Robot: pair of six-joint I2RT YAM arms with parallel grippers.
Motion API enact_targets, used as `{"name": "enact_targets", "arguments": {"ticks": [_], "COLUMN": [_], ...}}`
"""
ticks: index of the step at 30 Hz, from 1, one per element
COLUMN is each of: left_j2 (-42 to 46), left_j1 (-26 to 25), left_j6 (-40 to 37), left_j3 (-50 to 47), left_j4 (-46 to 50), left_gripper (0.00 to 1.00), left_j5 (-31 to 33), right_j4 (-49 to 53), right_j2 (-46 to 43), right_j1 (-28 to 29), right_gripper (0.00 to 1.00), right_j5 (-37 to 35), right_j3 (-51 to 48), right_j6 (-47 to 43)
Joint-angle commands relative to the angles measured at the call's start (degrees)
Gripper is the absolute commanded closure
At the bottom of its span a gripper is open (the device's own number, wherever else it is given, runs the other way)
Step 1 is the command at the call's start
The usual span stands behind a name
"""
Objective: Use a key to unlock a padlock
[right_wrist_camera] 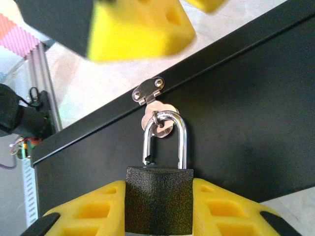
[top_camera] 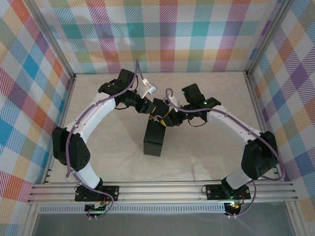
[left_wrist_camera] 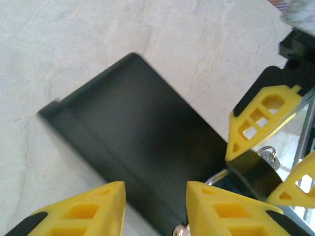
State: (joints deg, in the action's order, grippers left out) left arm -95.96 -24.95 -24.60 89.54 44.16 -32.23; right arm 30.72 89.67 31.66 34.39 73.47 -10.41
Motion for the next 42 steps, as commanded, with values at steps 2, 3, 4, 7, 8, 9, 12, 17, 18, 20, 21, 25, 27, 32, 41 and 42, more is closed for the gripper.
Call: {"name": "enact_targets", "arguments": {"ticks": [2,3,4,7,8,9,12,17,18,20,21,25,27,32,41,42], "left_j2": [3.51,4.02,4.43,5.5,5.73,6.14,7.79,10.76,10.96,11.34,11.88,14.77,15.23,14.03,13.71,13.4], "left_j1": [-0.28,-0.27,-0.19,0.89,1.57,2.15,2.84,4.67,5.13,5.26,5.26,5.26,5.23,5.17,3.55,3.13], "left_j6": [-5.25,-5.63,-5.72,-4.52,-3.67,-2.54,-0.11,5.75,7.34,8.52,9.44,13.84,15.46,17.25,20.97,21.0], "left_j3": [-3.59,-4.14,-4.71,-6.06,-5.95,-5.94,-5.28,-4.3,-3.87,-4.25,-5.47,-11.92,-14.3,-16.39,-19.84,-19.75], "left_j4": [-2.76,-2.92,-3.3,-4.5,-4.52,-4.73,-3.64,-0.51,0.79,3.29,3.54,1.04,-0.28,-1.45,-5.69,-5.58], "left_gripper": [0.63,0.63,0.63,0.63,0.63,0.61,0.58,0.55,0.55,0.56,0.56,0.57,0.57,0.57,0.59,0.6], "left_j5": [-1.35,-1.09,-0.56,1.23,1.61,2.57,7.17,11.66,11.69,10.11,9.53,9.86,9.79,9.57,3.71,3.66], "right_j4": [-5.38,-5.49,-5.25,-3.53,-3.68,-4.14,-8.34,-13.89,-14.98,-16.06,-16.3,-16.66,-16.59,-17.5,-17.96,-17.05], "right_j2": [2.54,3.03,3.63,5.45,5.66,5.62,5.33,4.89,4.81,4.85,4.89,5.24,5.34,5.61,5.49,5.44], "right_j1": [-0.37,-0.37,-0.41,-1.05,-1.24,-1.4,-1.6,-1.6,-1.6,-1.6,-1.6,-1.61,-1.64,-1.6,0.18,0.5], "right_gripper": [0.78,0.78,0.78,0.78,0.78,0.78,0.79,0.79,0.79,0.8,0.8,0.8,0.8,0.8,0.8,0.8], "right_j5": [7.27,7.35,7.55,10.44,10.75,11.04,10.58,8.33,8.19,7.22,6.74,4.65,3.65,1.64,-5.53,-6.75], "right_j3": [5.04,5.71,6.52,9.59,10.09,10.14,9.03,7.22,6.93,6.93,7.02,7.36,7.28,6.57,7.12,7.68], "right_j6": [-1.9,-1.08,-0.12,5.28,8.13,10.63,19.36,30.96,32.57,35.35,36.35,39.9,40.95,43.87,46.59,46.26]}}
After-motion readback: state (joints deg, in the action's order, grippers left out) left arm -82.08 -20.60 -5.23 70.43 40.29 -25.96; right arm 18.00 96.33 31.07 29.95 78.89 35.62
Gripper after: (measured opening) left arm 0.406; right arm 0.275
